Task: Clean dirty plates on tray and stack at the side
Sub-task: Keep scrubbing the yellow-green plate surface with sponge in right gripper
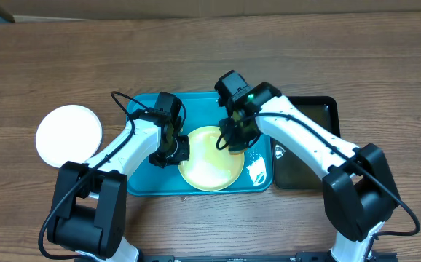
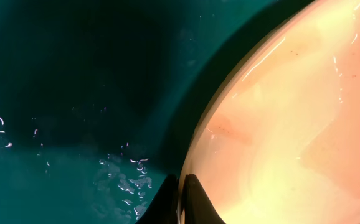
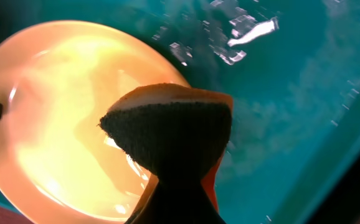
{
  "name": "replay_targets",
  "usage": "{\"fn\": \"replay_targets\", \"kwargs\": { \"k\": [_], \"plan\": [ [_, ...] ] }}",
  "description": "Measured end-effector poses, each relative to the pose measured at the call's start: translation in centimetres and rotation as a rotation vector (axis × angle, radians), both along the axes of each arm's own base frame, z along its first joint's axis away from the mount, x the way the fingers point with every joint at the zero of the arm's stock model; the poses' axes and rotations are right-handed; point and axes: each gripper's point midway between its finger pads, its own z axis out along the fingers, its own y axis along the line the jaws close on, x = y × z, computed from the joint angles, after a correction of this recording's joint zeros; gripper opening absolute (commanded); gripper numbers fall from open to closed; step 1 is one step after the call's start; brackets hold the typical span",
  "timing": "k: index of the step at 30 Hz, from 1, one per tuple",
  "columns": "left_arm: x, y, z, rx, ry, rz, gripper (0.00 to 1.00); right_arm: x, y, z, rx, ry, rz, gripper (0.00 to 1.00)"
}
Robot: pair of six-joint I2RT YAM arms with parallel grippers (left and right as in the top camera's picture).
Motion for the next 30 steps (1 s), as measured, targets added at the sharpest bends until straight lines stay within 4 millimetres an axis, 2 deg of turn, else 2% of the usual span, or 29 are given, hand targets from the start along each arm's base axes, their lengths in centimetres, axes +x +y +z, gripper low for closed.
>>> {"fn": "replay_targets", "kwargs": {
  "k": [8,15,18,24,27,30],
  "plan": [
    [0.0,0.0,0.0,0.000,0.000,0.000,0.04,-1.5,0.0,-3.7,0.009,0.010,0.032,0.04],
    [0.0,0.0,0.0,0.001,0.000,0.000,0.04,-1.2,1.0,-5.2,0.080,-0.027,0.041,0.07],
    [0.0,0.1,0.0,0.006,-0.001,0.001,0.04,-0.6,1.7,-5.2,0.119,-0.050,0.040,0.09],
    [0.0,0.1,0.0,0.004,-0.001,0.001,0.04,-0.3,4.6,-4.3,0.273,-0.056,0.078,0.09],
    [0.0,0.1,0.0,0.004,-0.001,0.001,0.04,-1.8,5.9,-3.7,0.360,0.012,0.130,0.08],
    [0.0,0.1,0.0,0.004,-0.001,0.001,0.04,-4.0,5.8,-3.7,0.384,0.111,0.153,0.04]
  ]
}}
